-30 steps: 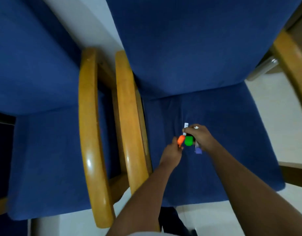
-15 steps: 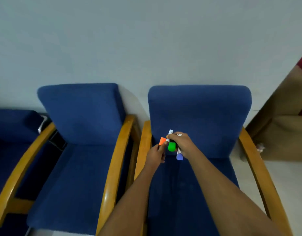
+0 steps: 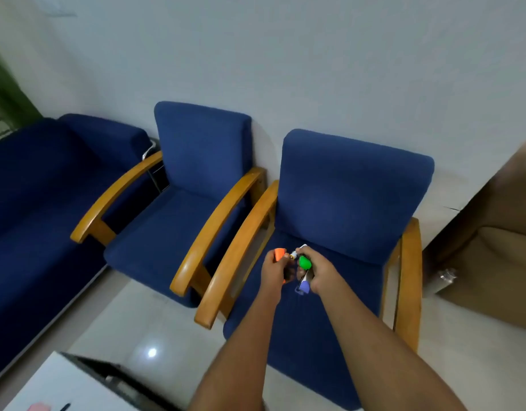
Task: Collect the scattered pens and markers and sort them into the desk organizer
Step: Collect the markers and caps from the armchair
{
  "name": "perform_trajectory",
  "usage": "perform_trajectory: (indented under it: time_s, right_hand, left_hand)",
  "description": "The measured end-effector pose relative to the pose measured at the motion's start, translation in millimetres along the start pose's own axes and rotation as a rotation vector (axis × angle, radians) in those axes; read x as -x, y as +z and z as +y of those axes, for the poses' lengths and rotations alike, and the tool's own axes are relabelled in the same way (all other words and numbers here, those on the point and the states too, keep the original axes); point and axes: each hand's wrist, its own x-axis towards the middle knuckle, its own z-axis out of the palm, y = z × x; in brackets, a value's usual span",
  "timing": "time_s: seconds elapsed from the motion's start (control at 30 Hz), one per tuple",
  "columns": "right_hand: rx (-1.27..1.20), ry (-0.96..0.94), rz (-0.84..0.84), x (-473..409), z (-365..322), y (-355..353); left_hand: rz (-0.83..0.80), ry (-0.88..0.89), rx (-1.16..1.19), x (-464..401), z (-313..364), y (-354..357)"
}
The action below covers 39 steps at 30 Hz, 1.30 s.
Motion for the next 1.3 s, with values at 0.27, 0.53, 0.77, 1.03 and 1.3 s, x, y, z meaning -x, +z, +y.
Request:
perform_trajectory:
  time_s: [0.27,0.53,0.77,1.03,1.3]
  right_hand:
    - [0.564,0.073,-0.085,37.8,72.8,-5.7]
    - [1.26,0.063,-0.403,62.8,187.4,66.9]
    - [1.293,0.053,-0.582,124.6,382.9,142.3]
    - [1.044,0.168,-0.196,199.2,563.9,173.4]
    - [0.769,0.39,-0.104,214.1,622.8,205.6]
  left_hand:
    - [-0.065,-0.131,-0.055,66.0,-33.6,-62.8]
    - [0.116,-0.236,0.052,141.9,-90.4,-192.5]
    - [0.34,-0.213,0.194,256.2,-140.1,-366.1]
    - [0.466,-0.319,0.182,376.4,-200.2,-523.8]
    - [0.447,-0.363,0.119,392.7,-209.2,-574.7]
